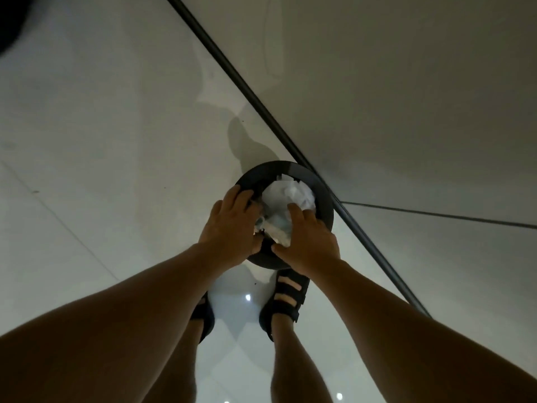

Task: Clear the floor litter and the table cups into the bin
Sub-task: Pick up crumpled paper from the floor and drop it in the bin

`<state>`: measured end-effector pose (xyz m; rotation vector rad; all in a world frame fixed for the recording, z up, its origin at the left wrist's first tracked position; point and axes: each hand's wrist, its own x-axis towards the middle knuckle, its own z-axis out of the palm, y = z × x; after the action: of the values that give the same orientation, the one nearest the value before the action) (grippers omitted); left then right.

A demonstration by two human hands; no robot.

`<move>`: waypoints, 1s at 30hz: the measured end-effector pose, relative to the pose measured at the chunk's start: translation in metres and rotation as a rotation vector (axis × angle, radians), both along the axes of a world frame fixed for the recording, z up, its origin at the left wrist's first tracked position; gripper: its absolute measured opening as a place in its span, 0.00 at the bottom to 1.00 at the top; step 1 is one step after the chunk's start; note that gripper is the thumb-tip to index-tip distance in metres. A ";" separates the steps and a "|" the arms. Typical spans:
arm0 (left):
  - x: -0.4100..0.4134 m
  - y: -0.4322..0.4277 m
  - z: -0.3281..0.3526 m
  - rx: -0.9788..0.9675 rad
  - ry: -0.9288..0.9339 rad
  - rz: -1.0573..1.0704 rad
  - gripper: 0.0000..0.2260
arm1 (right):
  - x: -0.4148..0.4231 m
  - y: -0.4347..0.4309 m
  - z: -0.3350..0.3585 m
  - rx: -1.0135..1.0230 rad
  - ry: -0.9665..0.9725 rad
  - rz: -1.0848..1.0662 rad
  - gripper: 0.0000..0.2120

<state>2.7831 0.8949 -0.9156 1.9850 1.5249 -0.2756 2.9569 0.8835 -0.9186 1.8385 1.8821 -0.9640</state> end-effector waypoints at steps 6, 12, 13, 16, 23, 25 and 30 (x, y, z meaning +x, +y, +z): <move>-0.012 -0.006 0.031 -0.096 0.063 -0.013 0.38 | 0.010 -0.014 0.039 -0.055 0.033 -0.090 0.41; -0.007 0.041 0.157 -0.020 0.029 0.023 0.37 | 0.025 0.004 0.154 0.002 0.023 -0.088 0.41; -0.004 0.049 0.183 -0.003 0.024 0.022 0.37 | 0.027 0.008 0.178 0.022 0.015 -0.078 0.42; 0.005 0.067 0.264 0.053 -0.015 0.025 0.37 | 0.029 0.019 0.247 0.083 0.006 -0.047 0.42; 0.016 0.053 0.403 0.071 0.006 -0.102 0.36 | 0.020 0.005 0.397 0.175 -0.022 -0.109 0.43; 0.019 0.042 0.431 0.092 -0.016 -0.161 0.36 | 0.016 -0.013 0.432 0.230 -0.039 -0.170 0.42; 0.024 0.016 0.486 0.127 -0.054 -0.375 0.35 | 0.004 -0.077 0.489 0.270 -0.103 -0.362 0.42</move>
<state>2.8073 0.9107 -0.4301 2.3559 1.1533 -0.2800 2.9608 0.8064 -0.4296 2.3987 1.7198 -0.7264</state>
